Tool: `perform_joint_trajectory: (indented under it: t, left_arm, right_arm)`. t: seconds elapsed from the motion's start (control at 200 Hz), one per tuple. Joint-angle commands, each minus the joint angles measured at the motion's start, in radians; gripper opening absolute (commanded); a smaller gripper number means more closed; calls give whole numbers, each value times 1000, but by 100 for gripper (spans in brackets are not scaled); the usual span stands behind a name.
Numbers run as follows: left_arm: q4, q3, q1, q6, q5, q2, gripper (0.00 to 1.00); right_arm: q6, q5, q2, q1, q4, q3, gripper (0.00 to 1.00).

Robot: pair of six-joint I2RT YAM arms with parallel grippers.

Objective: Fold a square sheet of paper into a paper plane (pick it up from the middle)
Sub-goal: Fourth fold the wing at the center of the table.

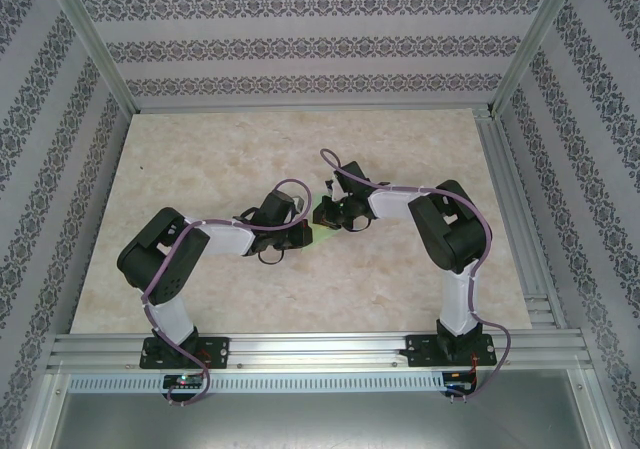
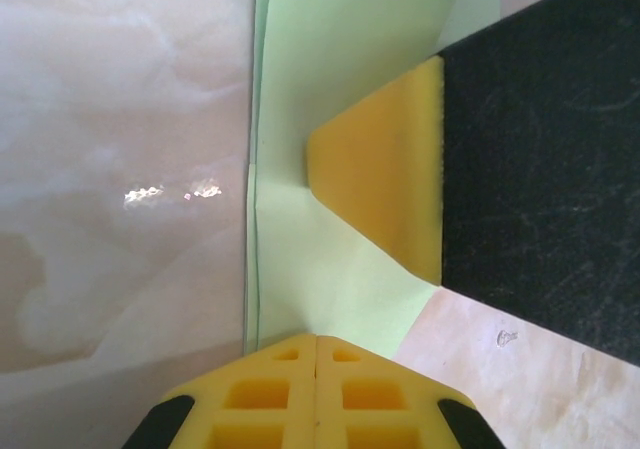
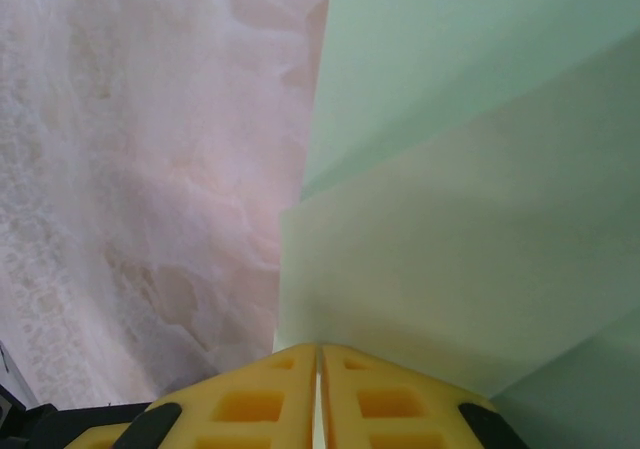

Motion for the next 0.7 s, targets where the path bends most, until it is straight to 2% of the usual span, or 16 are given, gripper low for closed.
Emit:
perform_joint_trajectory:
  t: [0.0, 0.485, 0.694]
  left_arm:
    - [-139, -40, 10, 27, 5, 22, 5]
    - [-151, -25, 10, 39, 36, 42, 5]
    - [-159, -13, 10, 41, 40, 48, 5]
  right_arm:
    - [-63, 68, 32, -37, 11, -33, 12]
    - [-139, 84, 53, -152, -44, 92, 13]
    - [-128, 58, -79, -141, -55, 67, 13]
